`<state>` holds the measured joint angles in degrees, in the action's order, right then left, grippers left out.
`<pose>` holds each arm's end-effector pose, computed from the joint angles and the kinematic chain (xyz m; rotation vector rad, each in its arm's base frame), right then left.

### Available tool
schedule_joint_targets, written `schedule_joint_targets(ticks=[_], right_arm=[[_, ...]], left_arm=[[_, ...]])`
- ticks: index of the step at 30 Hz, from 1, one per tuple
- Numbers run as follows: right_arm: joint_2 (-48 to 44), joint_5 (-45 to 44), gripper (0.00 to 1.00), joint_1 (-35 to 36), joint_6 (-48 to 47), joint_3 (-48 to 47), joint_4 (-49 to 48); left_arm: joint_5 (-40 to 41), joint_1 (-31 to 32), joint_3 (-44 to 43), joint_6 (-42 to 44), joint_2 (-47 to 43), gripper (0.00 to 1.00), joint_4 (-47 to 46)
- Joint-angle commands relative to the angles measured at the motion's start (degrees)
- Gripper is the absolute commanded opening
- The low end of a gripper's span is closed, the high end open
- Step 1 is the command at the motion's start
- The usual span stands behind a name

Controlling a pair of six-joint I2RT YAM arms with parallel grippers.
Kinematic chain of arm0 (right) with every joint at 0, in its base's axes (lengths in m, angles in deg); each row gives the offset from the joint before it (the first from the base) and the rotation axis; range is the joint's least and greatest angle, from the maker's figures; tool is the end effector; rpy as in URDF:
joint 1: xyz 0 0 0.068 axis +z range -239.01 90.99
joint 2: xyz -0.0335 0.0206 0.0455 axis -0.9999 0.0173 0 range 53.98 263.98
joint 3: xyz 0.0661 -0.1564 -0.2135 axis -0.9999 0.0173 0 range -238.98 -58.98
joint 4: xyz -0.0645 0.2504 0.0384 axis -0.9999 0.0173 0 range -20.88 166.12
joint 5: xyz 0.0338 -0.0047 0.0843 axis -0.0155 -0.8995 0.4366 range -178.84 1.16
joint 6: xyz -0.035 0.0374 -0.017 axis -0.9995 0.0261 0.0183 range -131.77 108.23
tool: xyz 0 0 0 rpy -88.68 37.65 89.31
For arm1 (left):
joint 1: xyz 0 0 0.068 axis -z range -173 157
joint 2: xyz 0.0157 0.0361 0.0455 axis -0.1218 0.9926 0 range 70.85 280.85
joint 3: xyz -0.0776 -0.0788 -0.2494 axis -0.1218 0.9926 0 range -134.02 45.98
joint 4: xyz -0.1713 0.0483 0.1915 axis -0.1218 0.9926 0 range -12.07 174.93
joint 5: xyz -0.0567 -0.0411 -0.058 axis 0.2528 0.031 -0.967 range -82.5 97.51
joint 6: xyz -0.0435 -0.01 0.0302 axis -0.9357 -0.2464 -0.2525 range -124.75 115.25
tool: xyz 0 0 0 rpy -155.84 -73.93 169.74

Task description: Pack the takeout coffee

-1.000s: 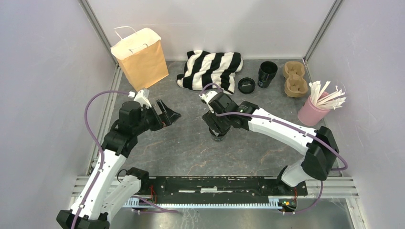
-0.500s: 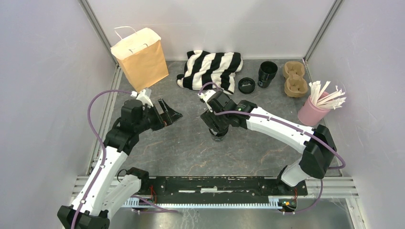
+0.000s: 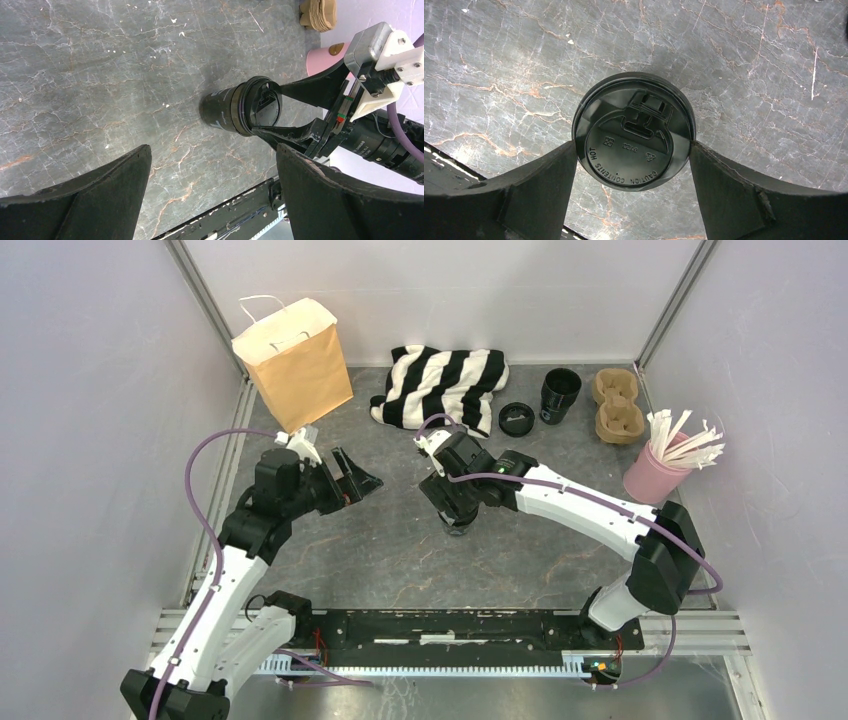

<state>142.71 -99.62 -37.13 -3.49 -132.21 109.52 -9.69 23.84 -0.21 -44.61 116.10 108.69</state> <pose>0.2074 0.2534 0.2794 -0.8715 2.3760 0.1822 0.1614 -0.0597 0.3113 -0.2489 2.1841 -0.8941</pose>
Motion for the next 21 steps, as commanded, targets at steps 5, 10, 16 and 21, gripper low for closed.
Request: schedule_joint_targets(ticks=[5,10,16,21], right_arm=[[0.1,-0.4,0.88,0.3,-0.6,1.4,-1.6],[-0.1,-0.5,0.88,0.2,-0.4,2.0,-2.1],[-1.7,-0.4,0.89,0.1,0.5,-2.1,-0.4],[-2.7,4.5,0.94,-3.8,2.9,-5.8,0.0]], left_arm=[[-1.7,-0.2,0.5,-1.0,-0.8,1.0,-2.1],[-2.2,-0.2,0.1,-0.7,0.0,0.99,-2.1],[-3.1,-0.2,-0.2,-0.2,1.0,1.0,-2.1],[-5.7,-0.2,0.3,-1.5,2.4,1.0,-4.4]])
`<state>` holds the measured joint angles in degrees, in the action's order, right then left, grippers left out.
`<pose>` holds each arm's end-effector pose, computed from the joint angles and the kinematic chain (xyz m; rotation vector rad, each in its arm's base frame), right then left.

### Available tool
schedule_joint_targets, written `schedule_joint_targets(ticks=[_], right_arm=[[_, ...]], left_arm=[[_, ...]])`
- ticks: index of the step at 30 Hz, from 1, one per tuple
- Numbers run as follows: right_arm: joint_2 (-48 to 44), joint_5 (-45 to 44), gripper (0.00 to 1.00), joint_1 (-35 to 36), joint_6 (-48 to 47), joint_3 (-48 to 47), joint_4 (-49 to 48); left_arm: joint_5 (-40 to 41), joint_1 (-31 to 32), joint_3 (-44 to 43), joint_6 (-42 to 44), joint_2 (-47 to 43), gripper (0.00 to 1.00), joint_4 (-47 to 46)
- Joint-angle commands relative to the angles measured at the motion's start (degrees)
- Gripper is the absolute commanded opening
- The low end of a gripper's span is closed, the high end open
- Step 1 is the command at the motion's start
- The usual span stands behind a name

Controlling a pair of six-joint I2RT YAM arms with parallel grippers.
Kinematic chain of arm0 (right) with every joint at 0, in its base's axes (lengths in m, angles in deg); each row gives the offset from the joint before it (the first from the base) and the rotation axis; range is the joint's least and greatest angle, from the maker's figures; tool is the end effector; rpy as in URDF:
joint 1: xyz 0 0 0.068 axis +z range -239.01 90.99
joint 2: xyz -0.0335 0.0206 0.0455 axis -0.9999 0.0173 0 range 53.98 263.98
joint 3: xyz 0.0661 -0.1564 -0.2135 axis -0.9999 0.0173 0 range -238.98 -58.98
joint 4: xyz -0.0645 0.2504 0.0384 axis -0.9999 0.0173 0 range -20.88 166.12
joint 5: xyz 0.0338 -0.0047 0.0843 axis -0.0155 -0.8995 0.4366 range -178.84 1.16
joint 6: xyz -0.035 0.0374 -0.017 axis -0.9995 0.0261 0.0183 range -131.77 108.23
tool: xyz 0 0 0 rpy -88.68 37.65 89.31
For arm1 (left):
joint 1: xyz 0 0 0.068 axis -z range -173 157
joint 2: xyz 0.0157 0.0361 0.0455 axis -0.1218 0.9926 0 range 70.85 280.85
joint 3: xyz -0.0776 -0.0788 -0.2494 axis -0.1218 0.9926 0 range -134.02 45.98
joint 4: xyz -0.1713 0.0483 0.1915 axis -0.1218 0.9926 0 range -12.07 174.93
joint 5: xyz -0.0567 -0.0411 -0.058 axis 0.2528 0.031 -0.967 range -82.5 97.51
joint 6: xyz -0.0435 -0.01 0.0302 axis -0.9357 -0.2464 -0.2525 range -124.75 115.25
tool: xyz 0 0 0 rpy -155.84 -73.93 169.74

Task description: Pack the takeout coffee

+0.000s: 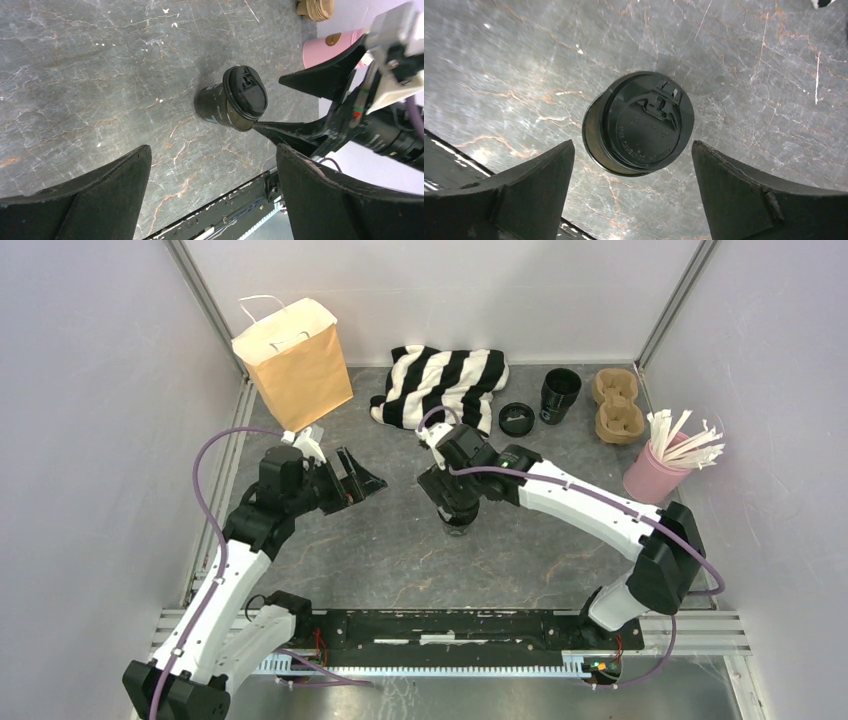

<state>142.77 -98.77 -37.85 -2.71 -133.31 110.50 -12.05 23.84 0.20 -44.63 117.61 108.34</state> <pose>0.2105 0.2515 0.2840 -0.8473 2.3900 0.2001 0.1658 -0.0626 0.3056 -0.2330 2.2197 -0.9294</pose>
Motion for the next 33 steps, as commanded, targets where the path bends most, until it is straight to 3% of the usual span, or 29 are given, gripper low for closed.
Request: schedule_joint_targets(ticks=[1,8,33], right_arm=[[-3.1,5.4,0.97,-4.1,2.6,-5.1,-1.3],[-0.1,19.6,0.98,-13.4,6.2,-5.1,-3.0],[4.7,23.8,0.98,-13.4,4.0,-1.0,-4.6]], left_arm=[[-4.2,-0.2,0.1,-2.0,1.3,0.99,-4.7],[-6.6,-0.2,0.3,-2.9,3.7,0.99,-5.8],[-7.0,-0.1,1.8,-3.7,3.0,0.98,-6.0]])
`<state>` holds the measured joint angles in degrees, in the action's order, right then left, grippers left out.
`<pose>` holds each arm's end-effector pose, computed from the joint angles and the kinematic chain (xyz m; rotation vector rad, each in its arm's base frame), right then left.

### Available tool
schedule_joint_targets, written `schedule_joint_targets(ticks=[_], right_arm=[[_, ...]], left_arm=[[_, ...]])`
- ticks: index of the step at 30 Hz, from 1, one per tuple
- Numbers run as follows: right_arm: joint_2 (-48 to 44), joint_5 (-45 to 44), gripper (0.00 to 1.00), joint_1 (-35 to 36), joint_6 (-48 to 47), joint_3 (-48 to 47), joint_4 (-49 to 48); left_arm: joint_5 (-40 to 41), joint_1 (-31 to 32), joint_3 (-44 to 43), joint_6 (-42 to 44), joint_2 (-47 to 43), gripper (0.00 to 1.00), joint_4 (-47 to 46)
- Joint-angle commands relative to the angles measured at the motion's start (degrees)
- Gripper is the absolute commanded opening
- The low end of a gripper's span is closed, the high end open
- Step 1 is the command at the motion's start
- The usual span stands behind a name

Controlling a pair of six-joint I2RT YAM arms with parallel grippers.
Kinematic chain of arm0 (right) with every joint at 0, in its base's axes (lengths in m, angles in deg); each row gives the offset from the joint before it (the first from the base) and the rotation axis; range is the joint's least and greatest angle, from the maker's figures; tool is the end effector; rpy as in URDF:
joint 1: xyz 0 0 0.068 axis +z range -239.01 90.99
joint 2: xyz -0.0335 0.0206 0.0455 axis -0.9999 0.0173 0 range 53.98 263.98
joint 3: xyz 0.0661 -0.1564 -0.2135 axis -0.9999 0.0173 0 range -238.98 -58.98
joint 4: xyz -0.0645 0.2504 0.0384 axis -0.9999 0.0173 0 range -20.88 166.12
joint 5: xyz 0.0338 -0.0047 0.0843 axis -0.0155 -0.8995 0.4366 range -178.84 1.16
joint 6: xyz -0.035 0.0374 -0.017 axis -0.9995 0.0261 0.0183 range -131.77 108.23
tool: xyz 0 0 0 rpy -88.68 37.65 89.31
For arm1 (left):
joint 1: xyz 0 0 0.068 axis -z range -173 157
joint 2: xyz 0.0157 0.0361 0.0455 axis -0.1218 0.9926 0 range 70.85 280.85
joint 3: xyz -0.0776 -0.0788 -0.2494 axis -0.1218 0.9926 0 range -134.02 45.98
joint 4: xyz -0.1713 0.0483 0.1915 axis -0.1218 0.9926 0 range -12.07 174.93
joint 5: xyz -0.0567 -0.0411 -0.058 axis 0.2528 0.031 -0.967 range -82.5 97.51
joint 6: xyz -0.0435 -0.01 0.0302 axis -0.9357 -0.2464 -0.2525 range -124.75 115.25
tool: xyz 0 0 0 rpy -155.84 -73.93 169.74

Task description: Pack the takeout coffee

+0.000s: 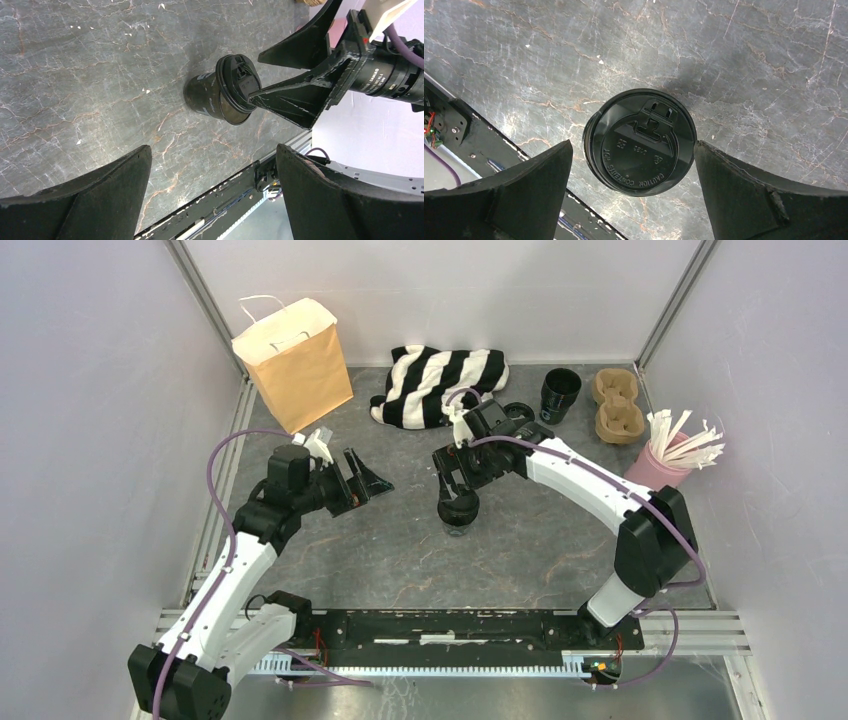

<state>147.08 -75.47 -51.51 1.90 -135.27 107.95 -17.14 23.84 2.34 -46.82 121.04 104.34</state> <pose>0.2707 0.2180 0.2739 -0.6360 2.5530 0.6289 0.1779 -0.0693 0.2901 -0.2320 2.2669 -1.0353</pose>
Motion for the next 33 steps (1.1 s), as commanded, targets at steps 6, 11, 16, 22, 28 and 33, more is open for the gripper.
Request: schedule_joint_targets(ticks=[6,11,16,22,28,33], right_arm=[[0.3,0.2,0.98,0.2,-0.9,2.4,-2.4],[0.2,0.6,0.98,0.3,-0.8,3.3,-3.2],[0.7,0.7,0.97,0.3,-0.7,3.4,-3.2],[1.0,0.7,0.92,0.3,-0.6,3.6,-3.6],[1.0,-0.3,0.89,0.5,-0.6,3.4,-3.2],[0.9,-2.0,0.87,1.3,-1.7,2.4,-2.4]], left_arm=[[-2.0,-0.2,-0.3,-1.4,-0.2,0.99,-2.1],[-2.0,-0.2,-0.2,-1.4,-0.4,0.98,-2.1],[-2.1,-0.1,-0.1,-1.4,-0.4,0.98,-2.0],[-2.0,-0.2,0.0,-1.3,-0.4,0.98,-2.0],[-2.2,-0.1,-0.2,-1.3,-0.2,0.99,-2.0],[-2.2,-0.2,-0.6,-1.3,0.1,0.98,-2.0]])
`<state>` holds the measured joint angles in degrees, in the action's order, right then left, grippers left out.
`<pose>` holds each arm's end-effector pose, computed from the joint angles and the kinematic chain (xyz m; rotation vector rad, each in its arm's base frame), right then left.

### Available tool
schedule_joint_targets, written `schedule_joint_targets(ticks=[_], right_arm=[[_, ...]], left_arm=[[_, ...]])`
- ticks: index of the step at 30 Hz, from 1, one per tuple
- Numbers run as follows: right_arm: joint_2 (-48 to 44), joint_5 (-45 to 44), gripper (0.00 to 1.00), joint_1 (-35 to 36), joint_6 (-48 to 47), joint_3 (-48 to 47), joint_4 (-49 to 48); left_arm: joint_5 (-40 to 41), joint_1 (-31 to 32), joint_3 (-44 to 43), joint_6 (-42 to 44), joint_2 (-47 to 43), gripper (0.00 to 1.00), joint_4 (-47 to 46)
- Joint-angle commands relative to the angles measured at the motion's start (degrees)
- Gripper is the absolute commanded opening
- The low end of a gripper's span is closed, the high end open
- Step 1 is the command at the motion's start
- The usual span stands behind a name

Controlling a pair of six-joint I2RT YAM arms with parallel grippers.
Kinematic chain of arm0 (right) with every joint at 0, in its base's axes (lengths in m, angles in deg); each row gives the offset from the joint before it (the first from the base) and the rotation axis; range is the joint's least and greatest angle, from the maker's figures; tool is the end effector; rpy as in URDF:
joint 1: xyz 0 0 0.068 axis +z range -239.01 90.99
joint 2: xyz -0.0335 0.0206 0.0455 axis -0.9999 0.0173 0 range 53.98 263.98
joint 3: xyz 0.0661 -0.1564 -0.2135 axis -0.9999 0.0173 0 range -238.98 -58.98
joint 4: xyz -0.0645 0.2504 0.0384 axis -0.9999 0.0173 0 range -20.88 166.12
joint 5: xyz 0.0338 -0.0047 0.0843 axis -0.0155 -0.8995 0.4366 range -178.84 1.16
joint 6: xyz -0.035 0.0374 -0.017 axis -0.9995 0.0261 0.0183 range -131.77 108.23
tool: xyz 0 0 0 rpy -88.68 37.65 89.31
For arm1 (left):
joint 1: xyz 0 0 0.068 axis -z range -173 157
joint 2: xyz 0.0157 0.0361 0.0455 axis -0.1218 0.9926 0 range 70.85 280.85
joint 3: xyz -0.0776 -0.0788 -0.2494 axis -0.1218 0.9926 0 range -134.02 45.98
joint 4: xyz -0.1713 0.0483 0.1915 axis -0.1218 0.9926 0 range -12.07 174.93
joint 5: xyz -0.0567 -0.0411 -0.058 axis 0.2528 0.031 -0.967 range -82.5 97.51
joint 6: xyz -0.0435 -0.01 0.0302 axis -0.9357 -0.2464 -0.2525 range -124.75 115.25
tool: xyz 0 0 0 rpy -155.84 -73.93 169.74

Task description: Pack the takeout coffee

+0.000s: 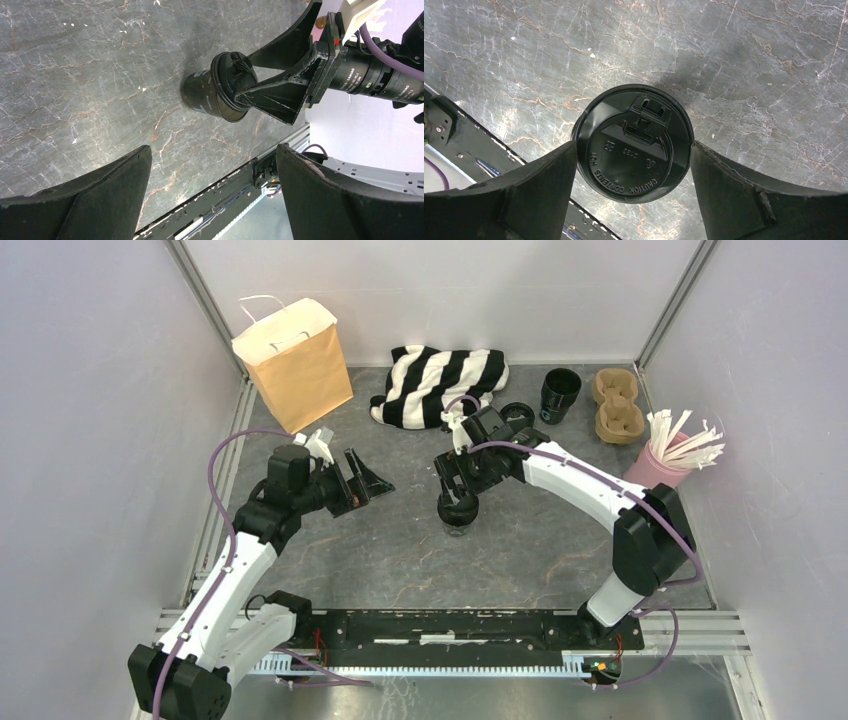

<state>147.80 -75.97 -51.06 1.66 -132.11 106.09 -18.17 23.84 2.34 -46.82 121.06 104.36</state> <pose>0.2681 0.2191 0.2545 -0.6508 2.5849 0.6055 0.1776 -0.0698 0.2902 -0.2210 2.2707 -1.0540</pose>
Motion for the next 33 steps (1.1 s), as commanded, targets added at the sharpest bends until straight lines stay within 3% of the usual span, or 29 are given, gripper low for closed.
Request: schedule_joint_targets(ticks=[1,12,24,33], right_arm=[[0.1,-1.7,0.87,1.0,-1.5,-0.8,-0.5],[-3.1,-6.9,0.84,3.8,-3.3,-1.0,-0.7],[-9.1,-13.7,0.84,7.5,-6.3,5.7,-4.1],[-10.4,-13.6,0.84,8.6,-6.3,8.1,-6.8]], left_arm=[[-1.2,-0.2,-0.8,-1.3,0.2,0.98,-2.0],[-1.2,-0.1,-1.6,-1.0,0.5,0.98,-2.1],[-1.3,-0.1,-1.0,-1.3,-0.2,0.98,-2.1],[-1.6,-0.1,-1.4,-1.3,0.1,0.98,-2.1]])
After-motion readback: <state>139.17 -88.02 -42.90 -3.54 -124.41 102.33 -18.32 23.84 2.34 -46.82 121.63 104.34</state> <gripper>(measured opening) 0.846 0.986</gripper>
